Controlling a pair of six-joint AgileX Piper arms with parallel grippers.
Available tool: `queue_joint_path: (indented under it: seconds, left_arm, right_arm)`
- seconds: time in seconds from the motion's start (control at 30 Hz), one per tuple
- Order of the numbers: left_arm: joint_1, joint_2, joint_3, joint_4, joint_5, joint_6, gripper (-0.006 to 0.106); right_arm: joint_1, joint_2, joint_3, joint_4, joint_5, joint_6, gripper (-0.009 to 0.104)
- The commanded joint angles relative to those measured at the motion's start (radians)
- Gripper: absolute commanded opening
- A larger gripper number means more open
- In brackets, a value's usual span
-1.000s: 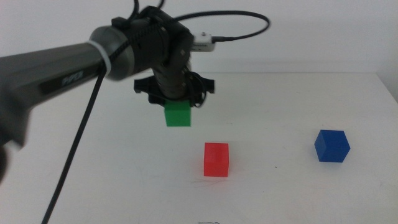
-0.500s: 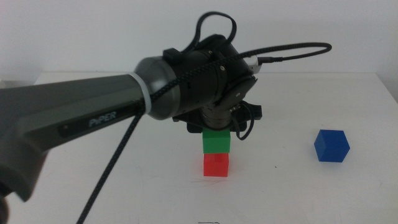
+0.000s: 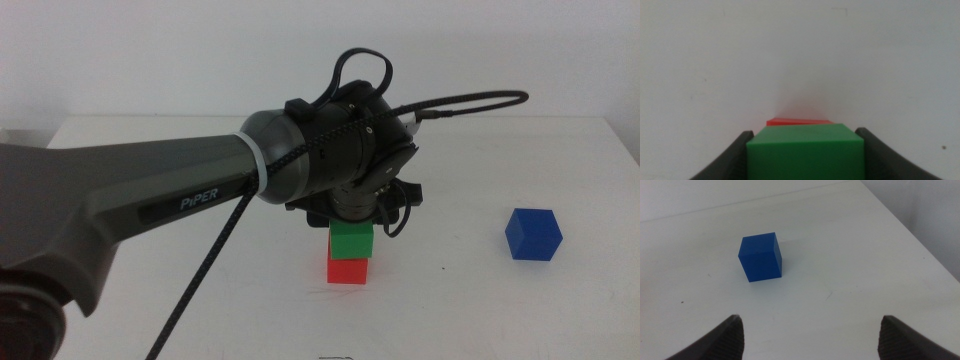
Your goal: Stack red cubes first, then green, then blue cubes in a specific spot.
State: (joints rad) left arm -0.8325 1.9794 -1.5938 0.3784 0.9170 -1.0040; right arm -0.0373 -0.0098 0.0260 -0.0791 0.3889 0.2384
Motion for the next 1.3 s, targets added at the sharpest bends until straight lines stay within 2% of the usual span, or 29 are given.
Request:
queue_joint_path:
  seconds: [0.0,0.23,0.27,0.5,0.67,0.8,1.0,1.13,1.2,1.27]
  left_arm:
    - [-0.003,-0.046,-0.021,0.019,-0.014,-0.014,-0.001]
    - [-0.003,-0.032,-0.021,0.019,-0.012,-0.014,-0.001]
    - [-0.003,-0.030,-0.021,0.034,-0.012,-0.005,0.025]
    - [-0.003,-0.029,-0.021,0.069,-0.014,0.043,0.068]
    - [-0.003,-0.029,-0.021,0.078,-0.021,0.050,0.085]
    - [-0.003,-0.031,-0.021,0.078,-0.023,0.055,0.090]
    - [-0.003,-0.112,-0.021,0.068,0.003,0.140,0.091]
    - [-0.003,-0.252,-0.021,0.057,0.041,0.339,0.091]
    - [-0.002,-0.337,-0.021,0.034,0.071,0.490,0.091]
    - [-0.002,-0.412,-0.011,0.005,0.099,0.558,0.091]
  right_arm:
    - [-0.006,-0.023,-0.015,-0.012,-0.070,-0.009,0.094]
    - [-0.006,-0.023,-0.015,-0.012,-0.070,-0.009,0.094]
    - [-0.006,-0.023,-0.015,-0.012,-0.070,-0.009,0.094]
    - [-0.006,-0.023,-0.015,-0.012,-0.070,-0.009,0.094]
    - [-0.006,-0.023,-0.015,-0.012,-0.070,-0.009,0.094]
    - [-0.006,-0.023,-0.015,-0.012,-0.070,-0.009,0.094]
    - [-0.006,-0.023,-0.015,-0.012,-0.070,-0.009,0.094]
    - [-0.006,-0.023,-0.015,-0.012,-0.070,-0.009,0.094]
    - [-0.006,-0.023,-0.015,-0.012,-0.070,-0.009,0.094]
    - [-0.006,-0.023,-0.015,-0.012,-0.070,-0.009,0.094]
